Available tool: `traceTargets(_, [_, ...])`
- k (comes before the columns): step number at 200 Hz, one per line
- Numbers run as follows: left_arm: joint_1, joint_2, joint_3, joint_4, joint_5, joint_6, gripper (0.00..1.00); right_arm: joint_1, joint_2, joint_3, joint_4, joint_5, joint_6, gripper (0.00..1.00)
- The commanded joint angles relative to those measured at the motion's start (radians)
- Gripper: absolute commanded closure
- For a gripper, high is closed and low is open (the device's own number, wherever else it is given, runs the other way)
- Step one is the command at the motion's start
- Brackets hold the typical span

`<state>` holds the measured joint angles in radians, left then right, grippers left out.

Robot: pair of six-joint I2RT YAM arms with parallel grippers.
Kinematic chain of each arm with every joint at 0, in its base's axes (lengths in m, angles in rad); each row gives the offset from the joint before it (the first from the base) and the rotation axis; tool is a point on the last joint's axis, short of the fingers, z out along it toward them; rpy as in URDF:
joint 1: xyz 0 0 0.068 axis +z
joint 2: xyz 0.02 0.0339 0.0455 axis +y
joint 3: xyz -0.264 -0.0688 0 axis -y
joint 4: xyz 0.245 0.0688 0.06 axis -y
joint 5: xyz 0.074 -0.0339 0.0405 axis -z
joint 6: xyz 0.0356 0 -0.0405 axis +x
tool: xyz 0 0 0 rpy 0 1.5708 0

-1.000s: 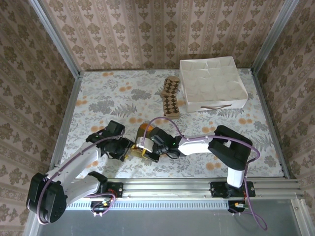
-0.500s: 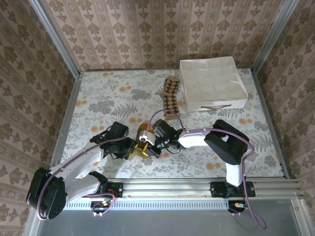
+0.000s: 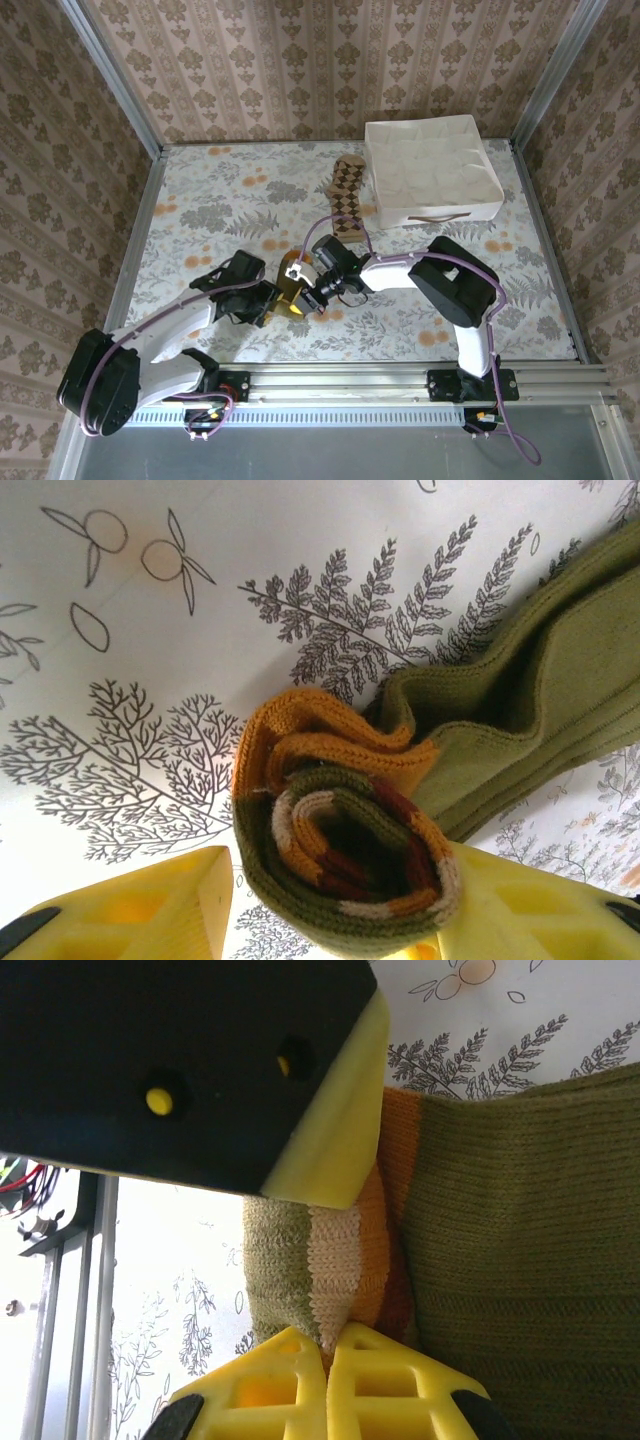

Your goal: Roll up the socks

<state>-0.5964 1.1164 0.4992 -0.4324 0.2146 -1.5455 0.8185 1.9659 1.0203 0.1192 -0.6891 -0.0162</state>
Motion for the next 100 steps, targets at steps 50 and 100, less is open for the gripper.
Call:
traceTargets(50, [-0.013,0.101,-0.013,0.048,-0.013,-0.017,0.54,-0.042,0.143,-0.022,-0.294,0.111,0.05,1.0])
traceTargets(100, [-0.032,0.173,0.026,-0.227,0.03,-0.106,1.0,-0.001,0.035,-0.064,-0.206,0.208,-0.033,0.93])
